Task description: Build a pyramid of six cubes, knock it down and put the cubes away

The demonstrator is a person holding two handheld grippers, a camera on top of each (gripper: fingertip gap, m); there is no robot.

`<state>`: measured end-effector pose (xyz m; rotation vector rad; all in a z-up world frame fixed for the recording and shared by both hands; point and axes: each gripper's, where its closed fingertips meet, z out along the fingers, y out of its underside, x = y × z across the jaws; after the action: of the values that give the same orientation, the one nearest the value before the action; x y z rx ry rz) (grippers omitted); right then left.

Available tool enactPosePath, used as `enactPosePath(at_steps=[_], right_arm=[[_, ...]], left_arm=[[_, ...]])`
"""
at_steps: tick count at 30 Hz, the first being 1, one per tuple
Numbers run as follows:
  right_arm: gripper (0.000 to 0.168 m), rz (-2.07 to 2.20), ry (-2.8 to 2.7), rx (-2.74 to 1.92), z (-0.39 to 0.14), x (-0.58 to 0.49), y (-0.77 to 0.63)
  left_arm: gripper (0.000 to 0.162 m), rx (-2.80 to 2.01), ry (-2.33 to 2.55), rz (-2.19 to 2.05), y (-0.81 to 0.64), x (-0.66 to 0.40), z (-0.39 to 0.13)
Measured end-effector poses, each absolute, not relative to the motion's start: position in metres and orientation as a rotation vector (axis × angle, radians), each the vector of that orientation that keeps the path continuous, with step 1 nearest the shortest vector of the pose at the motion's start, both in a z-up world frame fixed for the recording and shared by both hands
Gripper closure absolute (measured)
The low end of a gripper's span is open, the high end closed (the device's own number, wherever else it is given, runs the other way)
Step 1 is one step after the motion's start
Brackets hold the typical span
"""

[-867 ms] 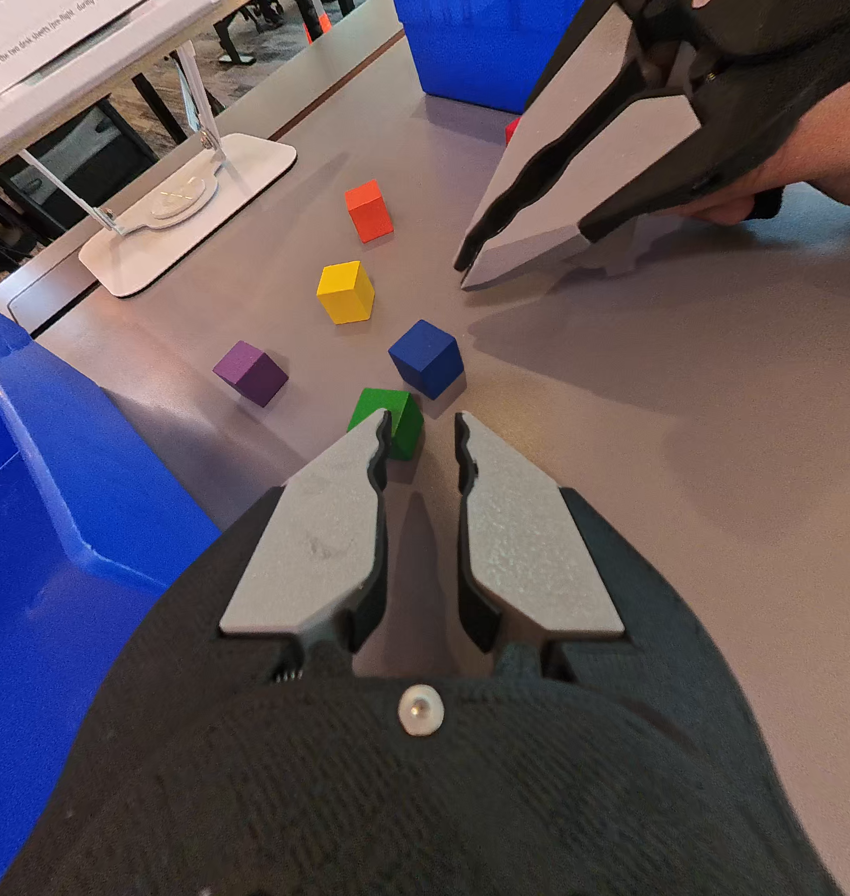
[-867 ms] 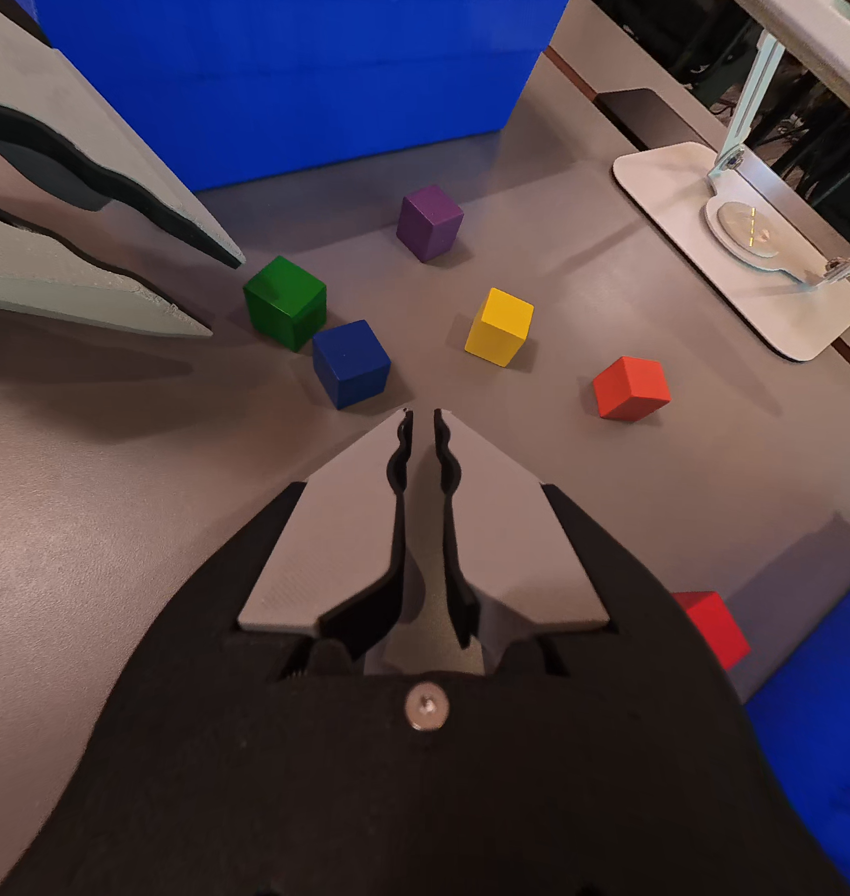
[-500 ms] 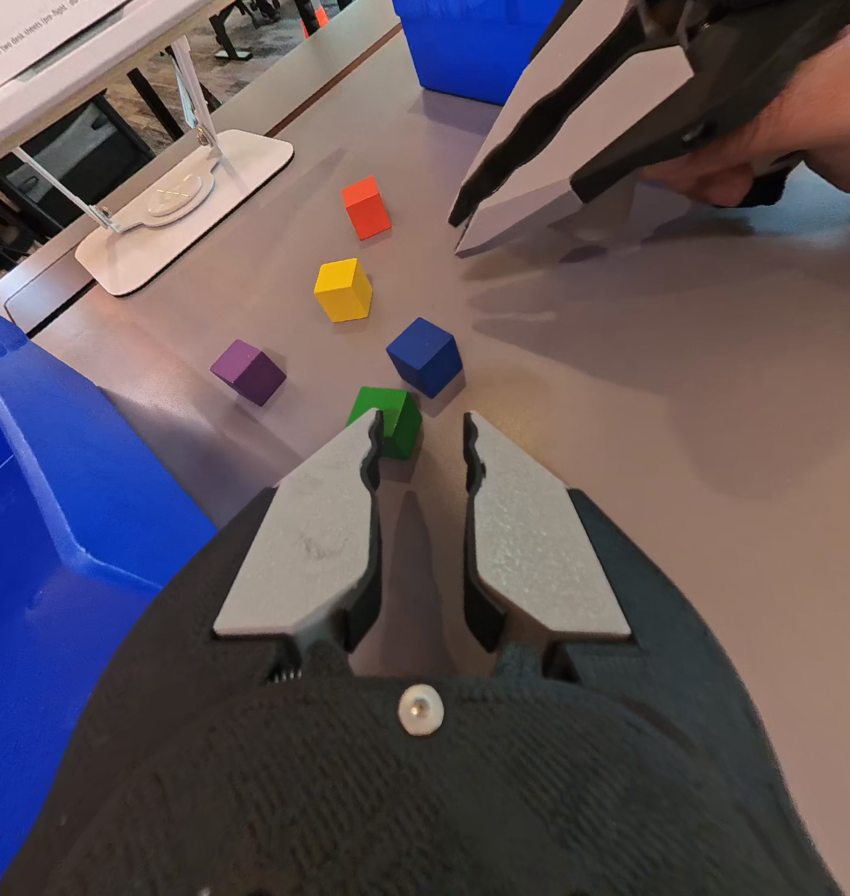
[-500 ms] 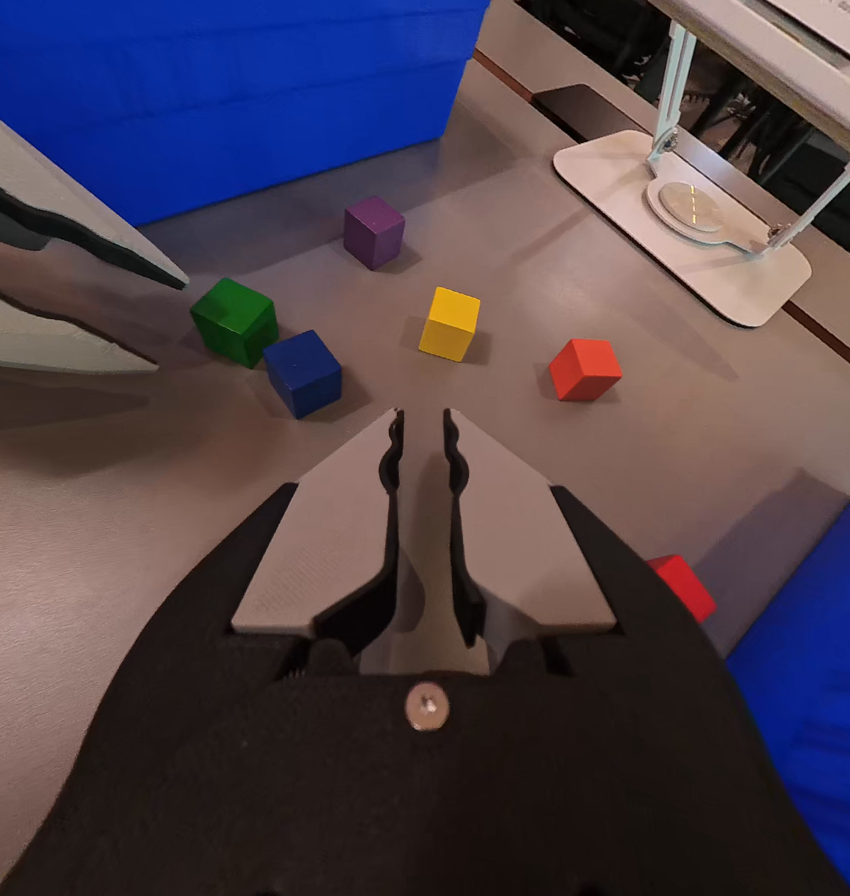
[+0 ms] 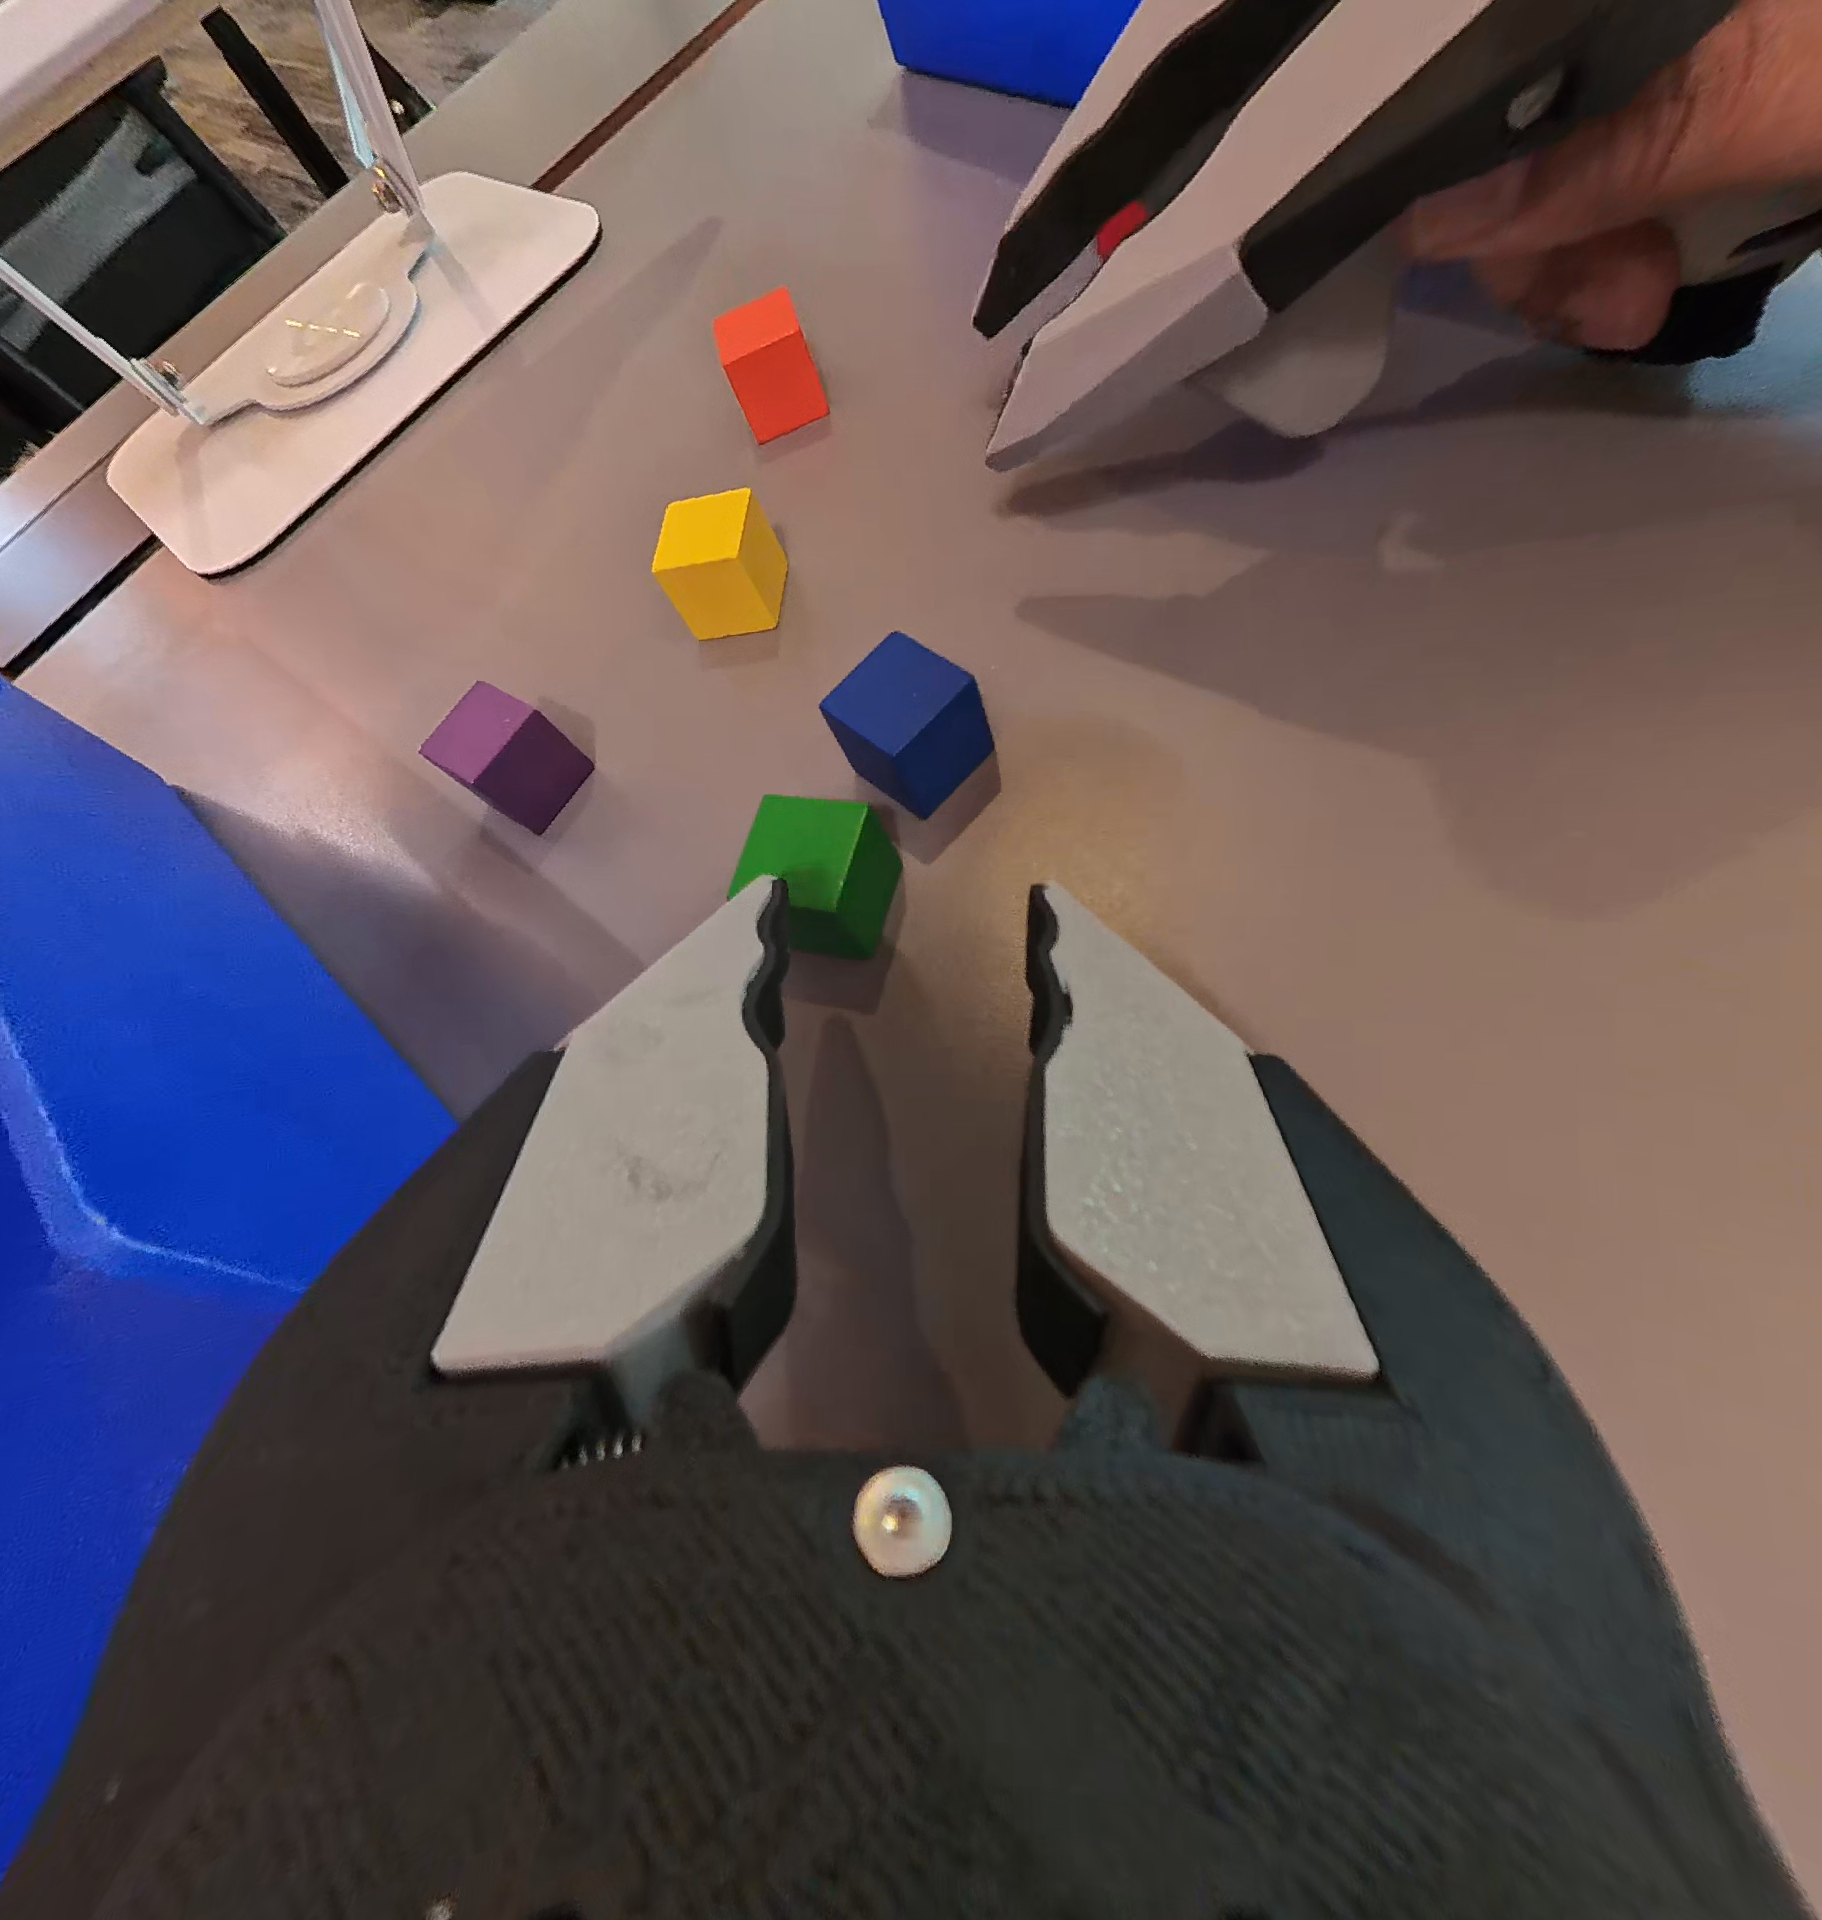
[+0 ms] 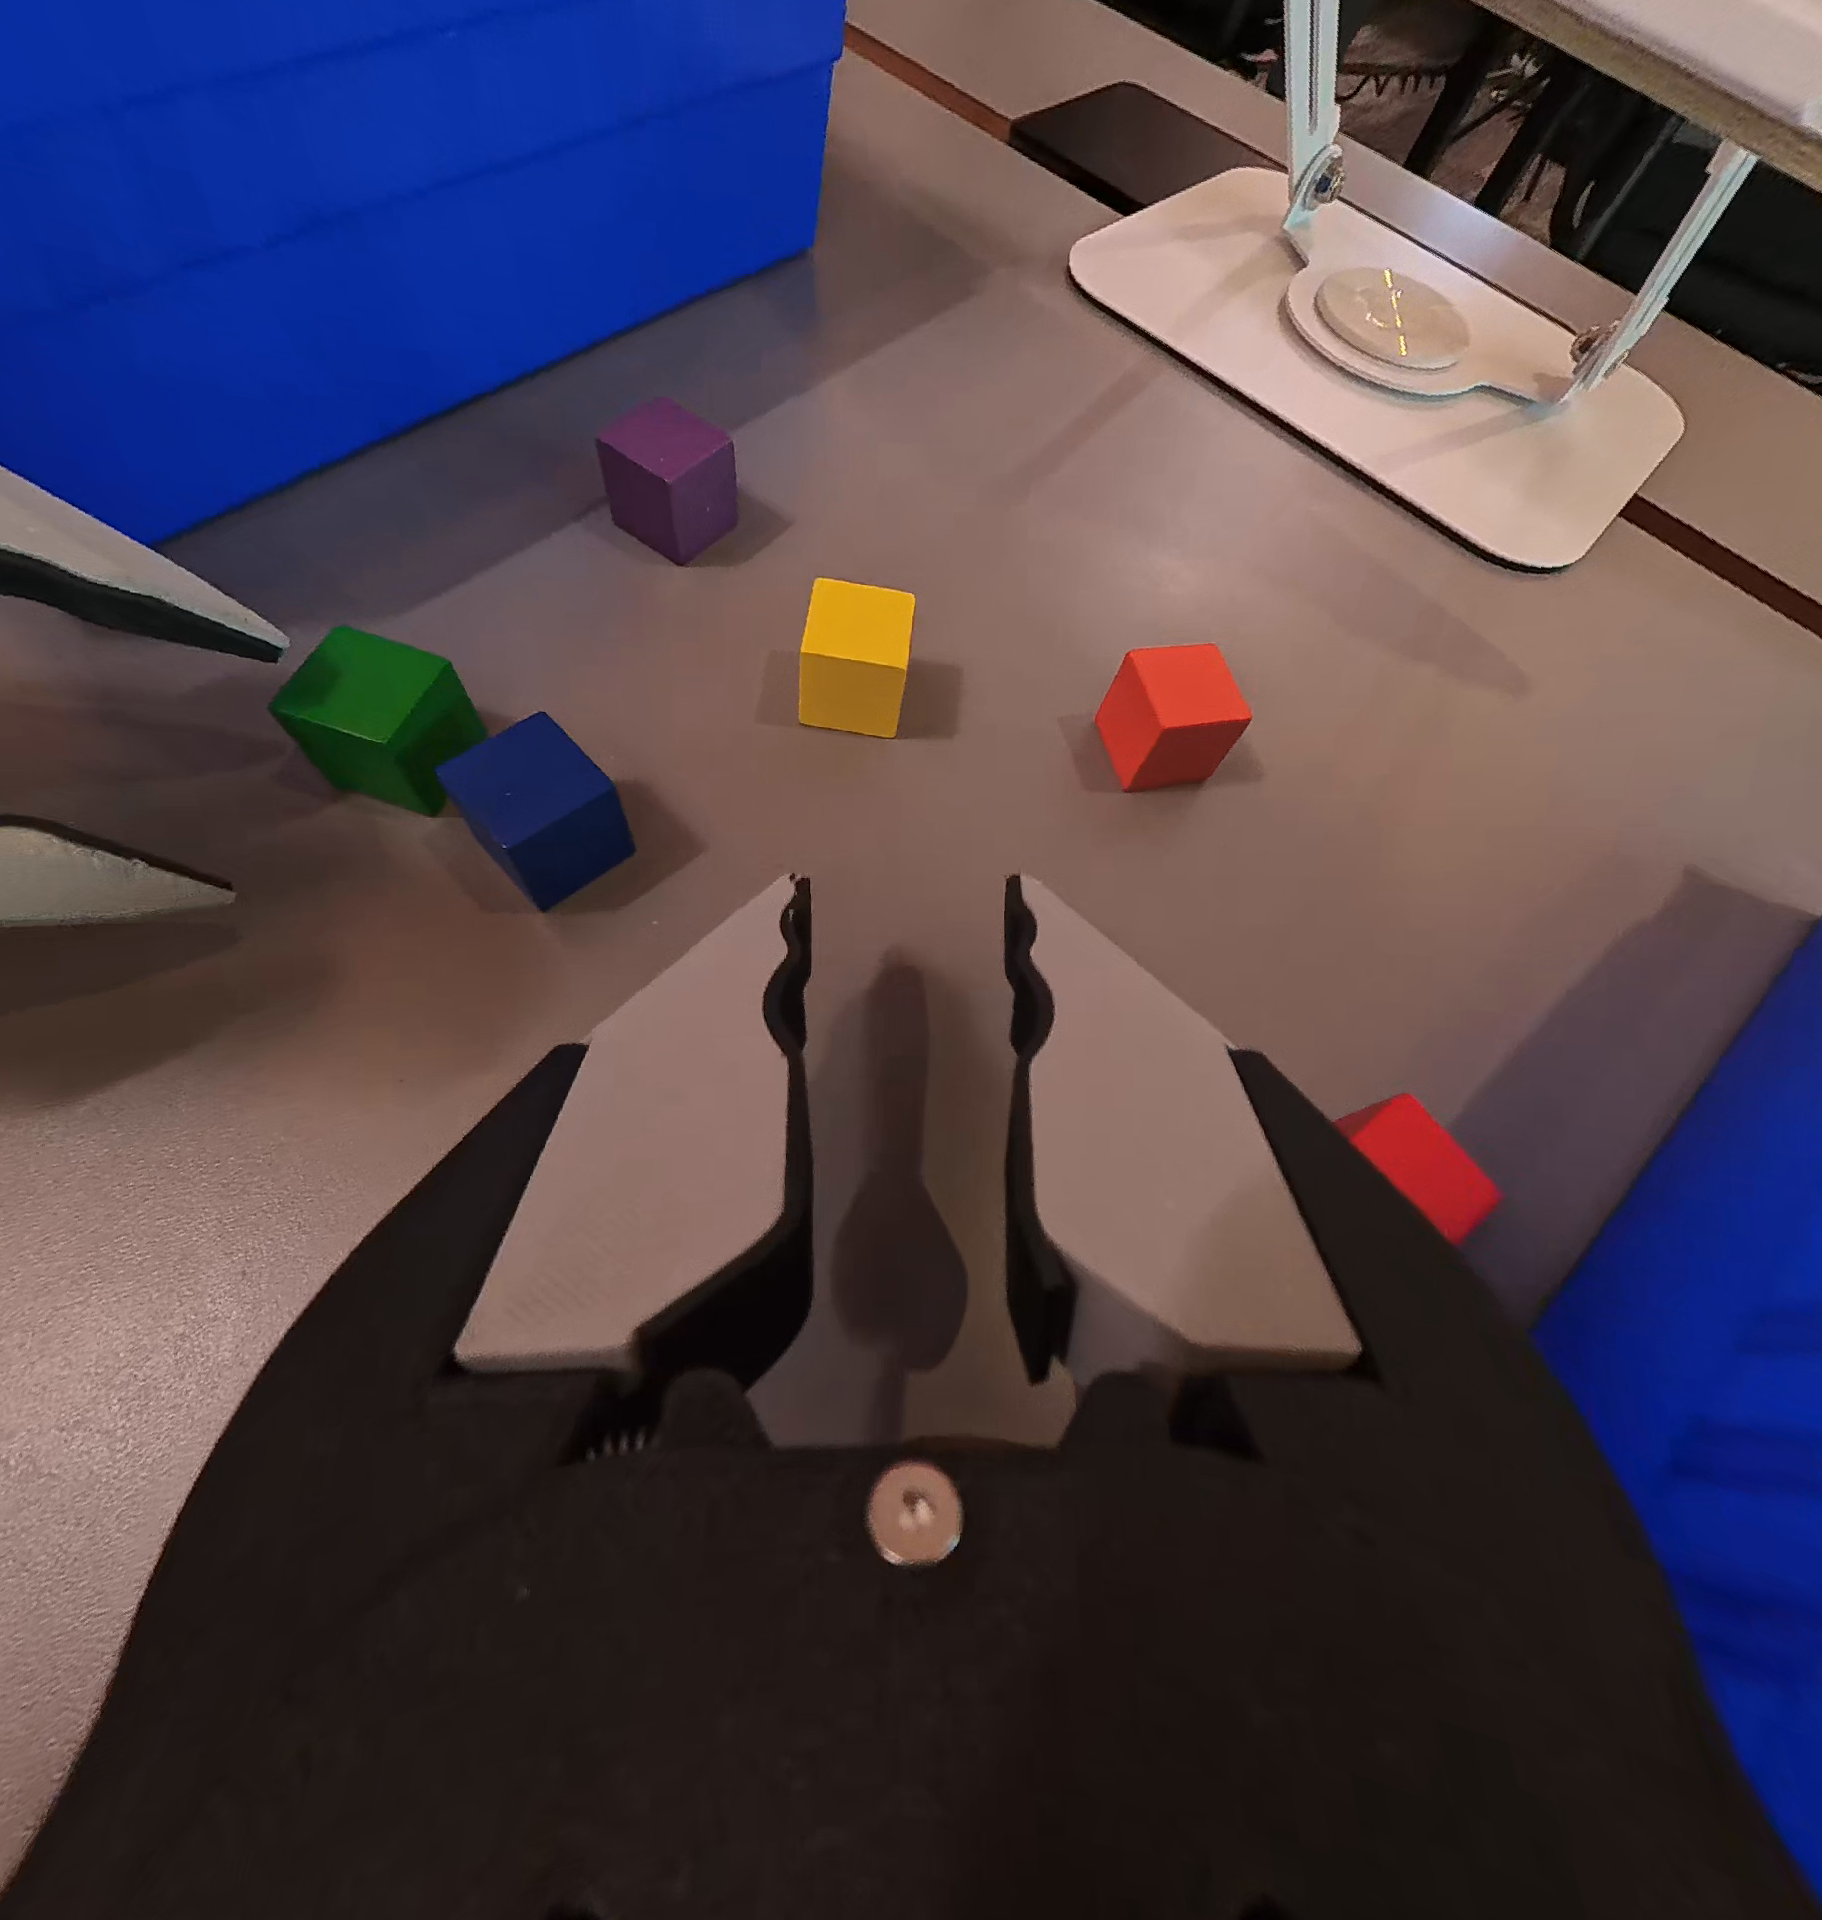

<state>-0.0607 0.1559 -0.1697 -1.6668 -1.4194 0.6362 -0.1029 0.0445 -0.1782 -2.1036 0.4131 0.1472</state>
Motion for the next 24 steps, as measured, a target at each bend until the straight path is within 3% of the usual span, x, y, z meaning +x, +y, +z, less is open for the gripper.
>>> enactPosePath(at_steps=[1,24], right_arm=[[0.134,0.633,-1.426,-1.669,-0.1711,-0.0608,0.1555],[0.134,0.608,-1.445,-1.653,-0.1716,-0.0611,0.154]], left_arm=[[0.118,-2.101,0.413,0.15,0.0444,-0.1029,-0.1778],[0.116,-2.078,0.434,0.168,0.044,-0.101,-0.1753]])
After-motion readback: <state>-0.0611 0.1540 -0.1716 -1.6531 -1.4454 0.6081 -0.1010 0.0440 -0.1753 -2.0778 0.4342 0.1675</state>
